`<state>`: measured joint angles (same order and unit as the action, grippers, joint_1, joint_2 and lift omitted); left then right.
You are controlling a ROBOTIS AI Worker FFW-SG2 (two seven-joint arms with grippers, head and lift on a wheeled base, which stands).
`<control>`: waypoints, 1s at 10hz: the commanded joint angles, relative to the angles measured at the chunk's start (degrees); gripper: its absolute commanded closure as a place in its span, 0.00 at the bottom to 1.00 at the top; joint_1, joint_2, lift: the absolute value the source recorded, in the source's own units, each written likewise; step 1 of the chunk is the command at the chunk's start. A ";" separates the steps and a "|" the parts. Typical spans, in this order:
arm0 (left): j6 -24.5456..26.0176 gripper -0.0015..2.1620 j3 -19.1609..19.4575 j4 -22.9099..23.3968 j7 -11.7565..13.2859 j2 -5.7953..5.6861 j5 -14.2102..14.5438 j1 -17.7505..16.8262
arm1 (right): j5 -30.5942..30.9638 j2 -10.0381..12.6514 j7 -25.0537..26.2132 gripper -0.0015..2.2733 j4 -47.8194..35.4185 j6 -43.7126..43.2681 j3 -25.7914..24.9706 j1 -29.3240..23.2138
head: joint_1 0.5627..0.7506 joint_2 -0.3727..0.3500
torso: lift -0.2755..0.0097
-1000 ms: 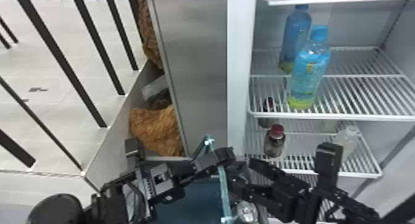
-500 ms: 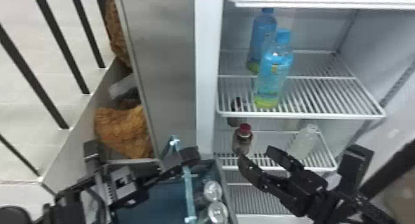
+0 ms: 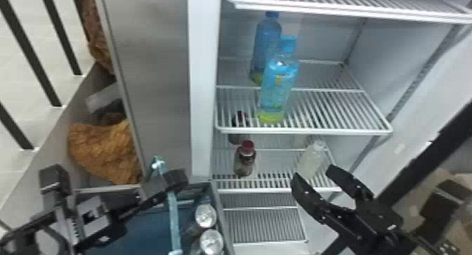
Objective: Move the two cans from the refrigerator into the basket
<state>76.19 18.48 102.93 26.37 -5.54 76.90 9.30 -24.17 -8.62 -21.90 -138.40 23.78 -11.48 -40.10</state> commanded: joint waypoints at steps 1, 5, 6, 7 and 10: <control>-0.11 0.55 0.49 0.21 0.00 0.00 0.00 0.26 | 0.07 1.06 -0.95 0.09 -1.03 -2.97 -2.69 -1.94 | 0.70 0.29 | 0.84; -0.11 0.55 1.63 0.92 0.00 0.26 0.34 1.25 | 0.07 2.20 -3.06 0.09 -4.54 -8.17 -7.15 -7.42 | 0.70 0.23 | 0.84; -0.11 0.55 1.97 0.92 0.00 0.35 0.34 1.25 | 0.07 2.55 -3.32 0.09 -5.95 -8.87 -8.06 -9.11 | 0.70 0.22 | 0.84; -0.11 0.55 1.97 1.06 0.00 0.35 0.57 1.39 | 0.07 3.17 -3.32 0.09 -7.22 -9.15 -9.43 -10.94 | 0.70 0.21 | 0.84; -0.11 0.55 2.32 1.48 0.00 0.35 0.68 1.81 | 0.64 5.54 -4.02 0.09 -8.62 -11.83 -13.78 -15.44 | 0.70 0.15 | 0.84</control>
<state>76.09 20.70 104.23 26.37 -5.18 77.51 10.92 -23.69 -3.42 -25.89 -147.03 12.42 -24.38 -54.78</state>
